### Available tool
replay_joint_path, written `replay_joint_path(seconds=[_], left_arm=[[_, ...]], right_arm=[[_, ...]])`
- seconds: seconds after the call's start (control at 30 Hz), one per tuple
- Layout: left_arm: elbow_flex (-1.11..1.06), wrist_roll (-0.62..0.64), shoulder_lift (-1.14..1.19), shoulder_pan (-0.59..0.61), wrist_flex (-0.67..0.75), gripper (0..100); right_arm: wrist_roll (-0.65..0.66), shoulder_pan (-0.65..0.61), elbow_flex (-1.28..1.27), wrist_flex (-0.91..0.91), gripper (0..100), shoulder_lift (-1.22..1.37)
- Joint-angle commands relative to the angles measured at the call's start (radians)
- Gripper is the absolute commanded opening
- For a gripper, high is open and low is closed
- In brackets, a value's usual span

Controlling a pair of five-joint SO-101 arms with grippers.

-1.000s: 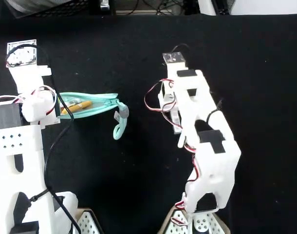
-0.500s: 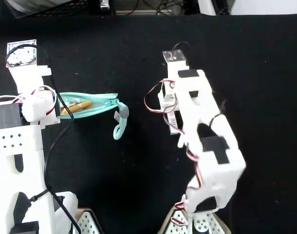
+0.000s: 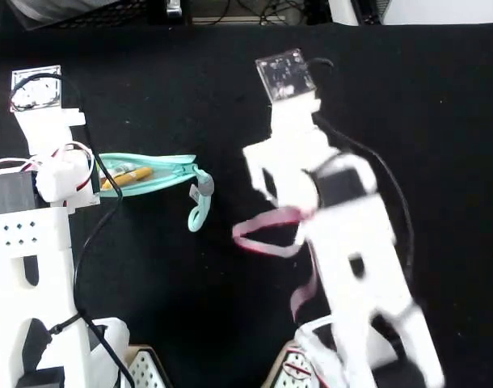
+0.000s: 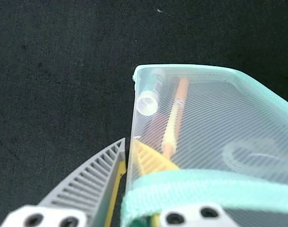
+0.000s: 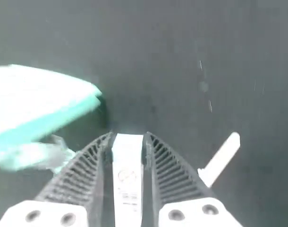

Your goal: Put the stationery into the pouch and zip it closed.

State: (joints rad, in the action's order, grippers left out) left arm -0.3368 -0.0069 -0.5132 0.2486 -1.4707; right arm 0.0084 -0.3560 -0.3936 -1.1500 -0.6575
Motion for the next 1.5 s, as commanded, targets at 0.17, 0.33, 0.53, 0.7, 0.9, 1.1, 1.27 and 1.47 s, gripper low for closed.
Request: replay_joint_path(seconds=[0.17,0.33,0.53,0.7,0.9,1.1,1.27,1.47], left_arm=[[-0.054,0.005,0.02,-0.007,0.011,3],[-0.054,0.006,0.02,-0.007,0.011,3],[-0.056,0.006,0.02,-0.007,0.011,3],[-0.054,0.006,0.02,-0.007,0.011,3],[-0.053,0.006,0.02,-0.007,0.011,3],[-0.054,0.006,0.02,-0.007,0.011,3],[-0.054,0.006,0.02,-0.007,0.011,3],[-0.053,0.006,0.02,-0.002,0.011,3]], right_arm=[[-0.005,-0.321,-0.09,0.239,1.5,-0.435],[-0.003,-0.443,-0.344,0.658,1.5,-0.487],[-0.003,-0.454,-0.579,1.028,1.4,-0.486],[-0.003,-0.454,-0.65,1.102,1.4,-0.484],[-0.003,-0.45,-0.677,1.22,1.3,-0.392],[-0.003,-0.448,-0.673,1.343,1.3,-0.16],[-0.003,-0.448,-0.688,1.343,1.3,-0.087],[0.003,-0.45,-0.605,0.965,17.3,-0.136]])
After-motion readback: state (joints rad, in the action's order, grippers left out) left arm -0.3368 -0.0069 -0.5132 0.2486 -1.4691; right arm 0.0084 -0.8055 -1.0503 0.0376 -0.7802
